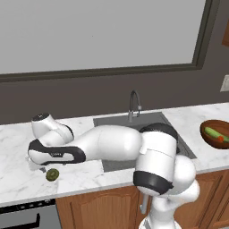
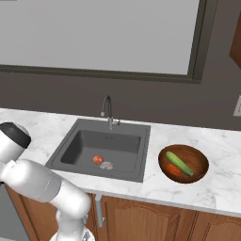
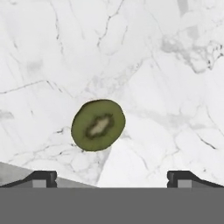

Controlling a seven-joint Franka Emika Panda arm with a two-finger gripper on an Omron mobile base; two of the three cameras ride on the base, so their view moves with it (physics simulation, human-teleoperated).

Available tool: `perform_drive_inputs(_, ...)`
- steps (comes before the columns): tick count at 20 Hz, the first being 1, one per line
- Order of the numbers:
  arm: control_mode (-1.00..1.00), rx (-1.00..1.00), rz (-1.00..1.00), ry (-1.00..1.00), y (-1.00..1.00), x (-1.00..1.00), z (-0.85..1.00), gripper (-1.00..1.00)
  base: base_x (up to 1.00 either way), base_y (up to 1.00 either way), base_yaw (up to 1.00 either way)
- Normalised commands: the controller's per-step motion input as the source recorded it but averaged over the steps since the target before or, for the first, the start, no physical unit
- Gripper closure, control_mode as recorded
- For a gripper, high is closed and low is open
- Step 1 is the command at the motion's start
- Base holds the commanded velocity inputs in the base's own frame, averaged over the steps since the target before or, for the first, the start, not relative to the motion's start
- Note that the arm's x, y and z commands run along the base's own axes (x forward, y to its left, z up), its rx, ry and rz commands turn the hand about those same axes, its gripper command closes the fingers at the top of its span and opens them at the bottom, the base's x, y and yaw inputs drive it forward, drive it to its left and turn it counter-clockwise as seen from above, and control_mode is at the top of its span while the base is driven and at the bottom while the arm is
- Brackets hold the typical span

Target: There is a mixed pile of frozen fruits and vegetables on the counter. Locate all the frozen vegetables and place the items in a bowl on the counter. Take all the frozen fruits and defrost them in a running sink.

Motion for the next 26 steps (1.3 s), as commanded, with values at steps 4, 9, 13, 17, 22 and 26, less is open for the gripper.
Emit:
perform_drive_inputs(4,-1.00,-0.04,0.00,0.07,0.19,0.01,-0.14,-1.00,0.00,0.00,0.00)
perform_drive_inputs(9,-1.00,0.00,0.00,0.01,0.06,0.14,-0.23,-1.00,0.00,0.00,0.00)
perform_drive_inputs(13,-1.00,0.00,0.00,0.00,0.01,0.27,-0.29,-1.00,0.00,0.00,0.00)
perform_drive_inputs(17,-1.00,0.00,0.00,0.00,0.05,0.11,-0.31,-1.00,0.00,0.00,0.00)
perform_drive_inputs(22,-1.00,0.00,0.00,0.00,0.12,-0.02,-0.23,-1.00,0.00,0.00,0.00)
perform_drive_inputs(26,-1.00,0.00,0.00,0.00,0.02,-0.07,-0.22,-1.00,0.00,0.00,0.00)
